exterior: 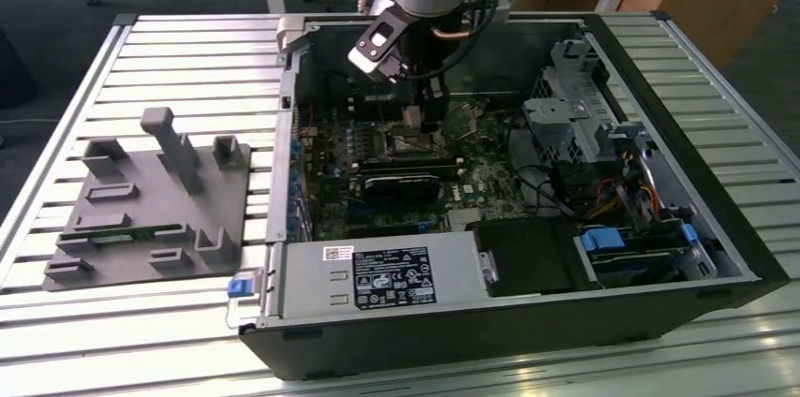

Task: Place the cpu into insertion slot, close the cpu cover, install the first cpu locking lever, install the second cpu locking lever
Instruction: 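Place the cpu into insertion slot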

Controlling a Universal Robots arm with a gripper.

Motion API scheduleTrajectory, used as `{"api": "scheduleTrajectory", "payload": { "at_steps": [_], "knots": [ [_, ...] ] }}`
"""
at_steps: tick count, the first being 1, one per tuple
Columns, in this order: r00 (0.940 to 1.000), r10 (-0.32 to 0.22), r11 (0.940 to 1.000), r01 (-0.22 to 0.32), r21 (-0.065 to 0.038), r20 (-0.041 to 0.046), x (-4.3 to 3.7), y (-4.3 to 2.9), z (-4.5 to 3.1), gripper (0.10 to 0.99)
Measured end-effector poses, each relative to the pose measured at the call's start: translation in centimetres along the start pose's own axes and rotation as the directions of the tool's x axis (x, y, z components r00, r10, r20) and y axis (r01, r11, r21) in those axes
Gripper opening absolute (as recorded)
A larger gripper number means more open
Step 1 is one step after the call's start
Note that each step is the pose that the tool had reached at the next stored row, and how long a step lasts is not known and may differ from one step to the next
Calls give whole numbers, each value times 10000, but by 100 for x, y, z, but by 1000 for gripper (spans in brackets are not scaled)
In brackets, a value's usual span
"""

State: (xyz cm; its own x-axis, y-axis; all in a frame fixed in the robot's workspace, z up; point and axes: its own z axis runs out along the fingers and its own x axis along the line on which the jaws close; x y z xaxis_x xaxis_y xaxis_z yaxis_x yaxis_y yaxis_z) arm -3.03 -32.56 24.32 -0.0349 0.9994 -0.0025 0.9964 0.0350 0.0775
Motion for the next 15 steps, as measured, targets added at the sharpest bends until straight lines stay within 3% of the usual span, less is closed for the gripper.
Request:
{"api": "scheduleTrajectory", "payload": {
  "at_steps": [7, 15],
  "knots": [
    [10000, 0, 10000, 0, -1, 0, 0, -3, 37, 541],
    [10000, -3, 10000, 3, -69, 4, 1, -23, 90, 541]
  ]
}}
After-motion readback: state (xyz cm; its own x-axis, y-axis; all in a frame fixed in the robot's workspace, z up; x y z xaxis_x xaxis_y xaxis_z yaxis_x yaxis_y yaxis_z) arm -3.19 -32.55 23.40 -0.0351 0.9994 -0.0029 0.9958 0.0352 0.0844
